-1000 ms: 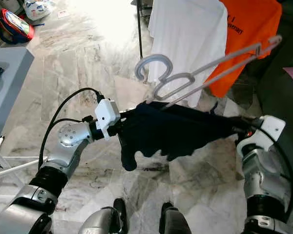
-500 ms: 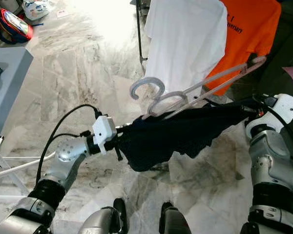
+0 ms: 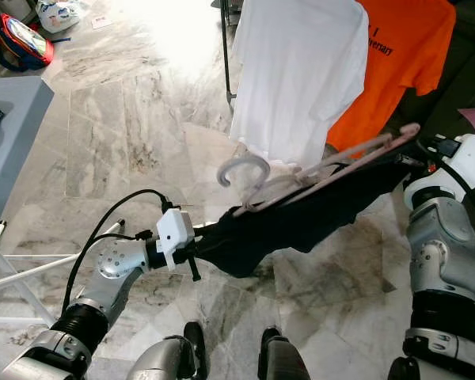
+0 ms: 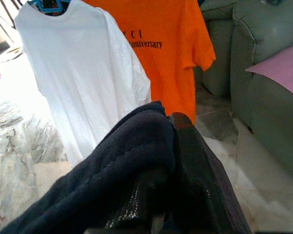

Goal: Hang hanger

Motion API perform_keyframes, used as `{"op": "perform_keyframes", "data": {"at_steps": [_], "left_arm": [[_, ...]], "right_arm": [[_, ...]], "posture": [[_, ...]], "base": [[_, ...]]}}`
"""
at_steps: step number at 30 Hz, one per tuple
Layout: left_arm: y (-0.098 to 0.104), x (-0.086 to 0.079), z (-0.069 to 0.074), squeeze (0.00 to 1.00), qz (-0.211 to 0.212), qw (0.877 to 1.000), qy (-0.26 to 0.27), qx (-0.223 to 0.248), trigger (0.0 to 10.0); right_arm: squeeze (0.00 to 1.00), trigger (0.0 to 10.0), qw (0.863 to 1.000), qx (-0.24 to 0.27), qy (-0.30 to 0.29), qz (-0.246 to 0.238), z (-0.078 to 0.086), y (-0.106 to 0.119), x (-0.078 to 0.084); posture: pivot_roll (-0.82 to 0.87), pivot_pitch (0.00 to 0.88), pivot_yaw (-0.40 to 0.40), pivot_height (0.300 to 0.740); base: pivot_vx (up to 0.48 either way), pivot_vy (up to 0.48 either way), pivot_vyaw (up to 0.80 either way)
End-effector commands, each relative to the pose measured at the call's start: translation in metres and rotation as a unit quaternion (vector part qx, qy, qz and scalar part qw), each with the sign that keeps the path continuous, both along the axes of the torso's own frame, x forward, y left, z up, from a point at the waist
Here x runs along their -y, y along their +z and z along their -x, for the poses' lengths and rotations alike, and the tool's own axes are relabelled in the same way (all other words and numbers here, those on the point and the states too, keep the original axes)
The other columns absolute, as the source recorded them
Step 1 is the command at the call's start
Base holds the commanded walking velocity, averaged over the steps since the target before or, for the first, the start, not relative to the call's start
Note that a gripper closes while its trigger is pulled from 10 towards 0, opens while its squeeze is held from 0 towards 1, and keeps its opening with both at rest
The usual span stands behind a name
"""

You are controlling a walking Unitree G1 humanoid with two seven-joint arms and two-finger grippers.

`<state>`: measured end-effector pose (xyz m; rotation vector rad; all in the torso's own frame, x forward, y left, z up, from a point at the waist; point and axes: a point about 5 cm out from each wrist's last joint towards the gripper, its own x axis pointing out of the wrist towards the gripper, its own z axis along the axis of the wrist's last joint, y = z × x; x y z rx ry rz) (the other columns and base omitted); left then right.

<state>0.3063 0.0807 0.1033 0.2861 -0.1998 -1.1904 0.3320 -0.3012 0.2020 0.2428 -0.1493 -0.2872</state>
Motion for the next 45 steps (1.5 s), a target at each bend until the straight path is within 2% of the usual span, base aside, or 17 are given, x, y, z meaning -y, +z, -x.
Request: {"op": "perform_keyframes", "data": {"at_steps": [1, 7, 21, 25, 29, 30, 33, 36, 38, 40, 43, 45], "left_arm": [[-0.024, -0.022, 0.008, 0.00, -0.033, 0.998, 0.018, -0.042, 0.0], [-0.036, -0.026, 0.012, 0.00, -0.082, 0.995, 0.005, -0.051, 0.0], [-0.052, -0.033, 0.014, 0.00, -0.133, 0.987, 0.010, -0.087, 0.0], [-0.058, -0.032, 0.016, 0.00, -0.160, 0.982, -0.001, -0.098, 0.0], [-0.060, -0.032, 0.016, 0.00, -0.167, 0.980, -0.001, -0.106, 0.0], [-0.061, -0.033, 0.015, 0.00, -0.171, 0.980, 0.008, -0.105, 0.0], [-0.059, -0.034, 0.011, 0.00, -0.155, 0.981, 0.032, -0.112, 0.0], [-0.058, -0.034, 0.009, 0.00, -0.159, 0.980, 0.044, -0.106, 0.0], [-0.056, -0.034, 0.004, 0.00, -0.140, 0.981, 0.073, -0.111, 0.0], [-0.053, -0.035, -0.004, 0.00, -0.097, 0.978, 0.129, -0.130, 0.0], [-0.049, -0.038, -0.010, 0.00, -0.071, 0.974, 0.167, -0.134, 0.0], [-0.048, -0.039, -0.011, 0.00, -0.065, 0.973, 0.171, -0.137, 0.0]], "right_arm": [[0.00, 0.0, 0.996, 0.047, -0.067, 0.018, 0.014, 0.030, 0.027], [0.00, 0.0, 0.996, 0.050, -0.067, 0.023, 0.014, 0.033, 0.027], [0.00, 0.0, 0.996, 0.051, -0.061, 0.030, 0.012, 0.036, 0.025], [0.00, 0.0, 0.997, 0.058, -0.032, 0.036, 0.008, 0.040, 0.017], [0.00, 0.0, 0.997, 0.060, -0.015, 0.049, 0.007, 0.043, 0.012], [0.00, 0.0, 0.997, 0.062, 0.007, 0.054, 0.006, 0.045, 0.008], [0.00, 0.0, 0.995, 0.055, 0.044, 0.070, 0.005, 0.043, -0.001], [0.00, 0.0, 0.994, 0.058, 0.059, 0.070, 0.006, 0.044, -0.005], [0.00, 0.0, 0.991, 0.058, 0.092, 0.079, 0.006, 0.043, -0.013], [0.00, 0.0, 0.986, 0.049, 0.127, 0.098, 0.007, 0.039, -0.022], [0.00, 0.0, 0.986, 0.039, 0.113, 0.116, 0.007, 0.035, -0.022], [0.00, 0.0, 0.986, 0.037, 0.107, 0.119, 0.007, 0.035, -0.021]], "posture": [[-0.13, 0.300, 0.044, 0.740], [-0.14, 0.298, 0.045, 0.740], [-0.14, 0.293, 0.044, 0.740], [-0.14, 0.293, 0.044, 0.740], [-0.15, 0.292, 0.046, 0.740], [-0.15, 0.292, 0.047, 0.740], [-0.15, 0.292, 0.049, 0.740], [-0.15, 0.291, 0.049, 0.740], [-0.15, 0.291, 0.051, 0.740], [-0.15, 0.290, 0.051, 0.740], [-0.15, 0.291, 0.050, 0.740], [-0.15, 0.291, 0.050, 0.740]], "base": [[0.000, 0.000, 0.00], [0.000, 0.000, 0.00], [0.000, 0.000, 0.00], [0.000, 0.000, 0.00], [0.000, 0.000, 0.00], [0.000, 0.000, 0.00], [0.000, 0.000, 0.00], [0.000, 0.000, 0.00], [0.000, 0.000, 0.00], [0.000, 0.000, 0.00], [0.000, 0.000, 0.00], [0.000, 0.000, 0.00]]}}
